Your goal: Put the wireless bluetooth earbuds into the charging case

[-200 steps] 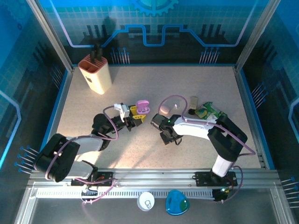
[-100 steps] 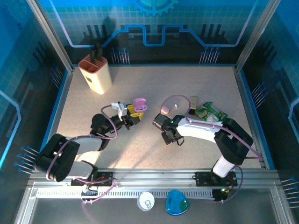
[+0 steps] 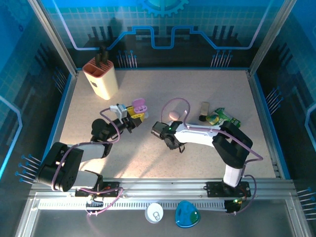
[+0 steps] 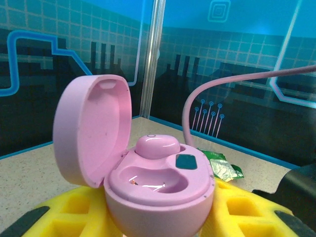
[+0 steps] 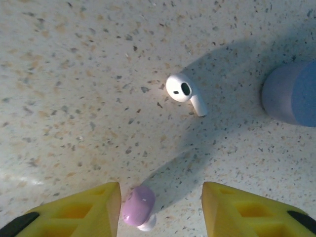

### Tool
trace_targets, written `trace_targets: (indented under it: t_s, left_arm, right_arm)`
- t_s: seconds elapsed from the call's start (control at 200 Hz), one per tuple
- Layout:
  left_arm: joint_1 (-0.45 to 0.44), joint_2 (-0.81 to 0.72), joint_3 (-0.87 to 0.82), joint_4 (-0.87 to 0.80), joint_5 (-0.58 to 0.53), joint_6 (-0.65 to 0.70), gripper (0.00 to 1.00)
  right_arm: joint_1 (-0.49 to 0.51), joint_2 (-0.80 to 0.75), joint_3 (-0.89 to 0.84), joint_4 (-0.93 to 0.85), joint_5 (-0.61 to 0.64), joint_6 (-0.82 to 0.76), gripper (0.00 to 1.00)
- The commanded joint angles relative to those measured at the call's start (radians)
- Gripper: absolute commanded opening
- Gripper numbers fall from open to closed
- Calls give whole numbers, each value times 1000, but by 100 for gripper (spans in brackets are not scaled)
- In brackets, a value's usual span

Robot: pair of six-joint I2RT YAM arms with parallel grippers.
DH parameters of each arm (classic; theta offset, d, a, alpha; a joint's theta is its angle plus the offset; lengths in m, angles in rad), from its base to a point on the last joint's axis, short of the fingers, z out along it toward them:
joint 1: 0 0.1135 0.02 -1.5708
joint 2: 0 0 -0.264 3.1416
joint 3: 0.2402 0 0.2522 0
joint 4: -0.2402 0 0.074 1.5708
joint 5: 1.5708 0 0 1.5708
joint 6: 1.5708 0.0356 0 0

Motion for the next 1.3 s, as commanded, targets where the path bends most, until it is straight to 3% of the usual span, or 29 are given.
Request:
trace_targets:
  t_s: [0.0,0.36,0.72,1.296]
  left_arm:
    - [8,-12,2,42,26,-14,36]
    - [10,-16,0,42,28,-23,36]
    - [10,-18,3,40,32,-32,36]
    - [9,-10,7,42,42,-38,36]
  right_arm:
    - [9,38,33,-73,56,27,46]
    - [11,44,14,-76,26,17,40]
    - [14,66,16,-71,-28,19,44]
    - [13,38,-7,-106,-7,36,29]
